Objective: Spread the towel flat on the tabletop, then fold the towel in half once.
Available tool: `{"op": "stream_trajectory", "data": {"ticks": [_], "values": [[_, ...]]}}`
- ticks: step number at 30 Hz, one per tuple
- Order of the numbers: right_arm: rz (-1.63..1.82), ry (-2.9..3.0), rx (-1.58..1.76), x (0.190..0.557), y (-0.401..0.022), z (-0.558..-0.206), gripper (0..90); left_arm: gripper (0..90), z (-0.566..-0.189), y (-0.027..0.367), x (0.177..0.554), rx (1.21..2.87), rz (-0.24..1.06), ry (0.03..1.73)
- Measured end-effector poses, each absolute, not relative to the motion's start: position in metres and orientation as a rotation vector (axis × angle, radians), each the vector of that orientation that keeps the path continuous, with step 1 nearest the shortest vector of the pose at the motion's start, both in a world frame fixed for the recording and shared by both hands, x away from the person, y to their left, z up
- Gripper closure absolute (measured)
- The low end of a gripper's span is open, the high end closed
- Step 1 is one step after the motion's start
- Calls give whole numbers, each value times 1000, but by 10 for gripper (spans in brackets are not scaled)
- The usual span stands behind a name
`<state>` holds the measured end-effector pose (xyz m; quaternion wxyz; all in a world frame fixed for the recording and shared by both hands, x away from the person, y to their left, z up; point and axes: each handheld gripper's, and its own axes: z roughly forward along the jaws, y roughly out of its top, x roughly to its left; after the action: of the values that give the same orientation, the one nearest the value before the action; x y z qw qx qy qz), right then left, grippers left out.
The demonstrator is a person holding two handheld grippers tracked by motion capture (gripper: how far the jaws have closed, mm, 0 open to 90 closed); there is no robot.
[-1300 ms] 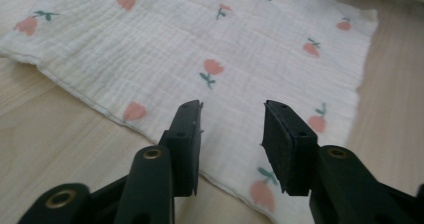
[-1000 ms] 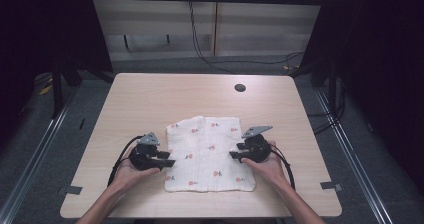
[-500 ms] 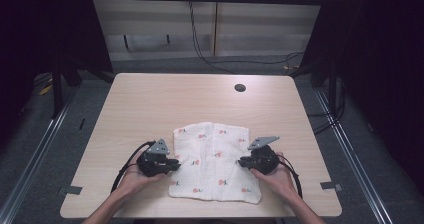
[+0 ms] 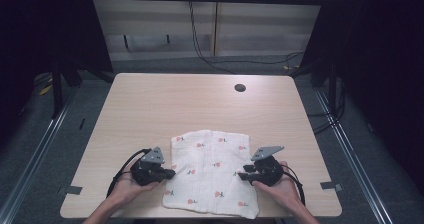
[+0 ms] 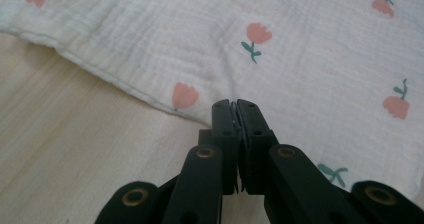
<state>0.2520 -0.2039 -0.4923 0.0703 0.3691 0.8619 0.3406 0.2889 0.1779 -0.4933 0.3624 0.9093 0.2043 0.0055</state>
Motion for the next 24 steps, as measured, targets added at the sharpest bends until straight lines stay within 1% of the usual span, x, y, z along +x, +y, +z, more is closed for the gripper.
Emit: {"op": "stream_trajectory", "data": {"ticks": [2, 6, 9, 11, 15, 16, 17, 18, 19, 21, 23, 24], "values": [[1030, 2572, 1100, 249, -204, -492, 607, 813, -491, 180, 289, 2312, 0, 548], [1098, 2534, 1105, 253, -208, -488, 599, 668, -487, 181, 291, 2283, 8, 560], [1130, 2504, 1117, 261, -211, -484, 606, 636, -479, 185, 299, 2235, 27, 609], [1127, 2482, 1133, 270, -215, -480, 622, 598, -474, 189, 309, 2198, 40, 637], [1137, 2456, 1139, 282, -220, -475, 632, 604, -469, 192, 323, 2182, 68, 671], [1140, 2451, 1151, 285, -221, -474, 635, 625, -469, 193, 327, 2166, 82, 676], [1131, 2437, 1160, 297, -224, -470, 649, 656, -467, 194, 337, 2156, 81, 693], [1131, 2437, 1160, 297, -224, -470, 649, 670, -467, 194, 337, 2156, 81, 693], [1135, 2434, 1158, 306, -226, -468, 665, 690, -465, 194, 346, 2134, 107, 704], [1137, 2435, 1154, 310, -226, -468, 667, 701, -463, 194, 351, 2132, 113, 696], [1130, 2407, 1186, 327, -231, -468, 681, 740, -461, 193, 361, 2125, 114, 702], [1130, 2407, 1186, 327, -231, -468, 681, 740, -461, 192, 365, 2116, 124, 708]]}}
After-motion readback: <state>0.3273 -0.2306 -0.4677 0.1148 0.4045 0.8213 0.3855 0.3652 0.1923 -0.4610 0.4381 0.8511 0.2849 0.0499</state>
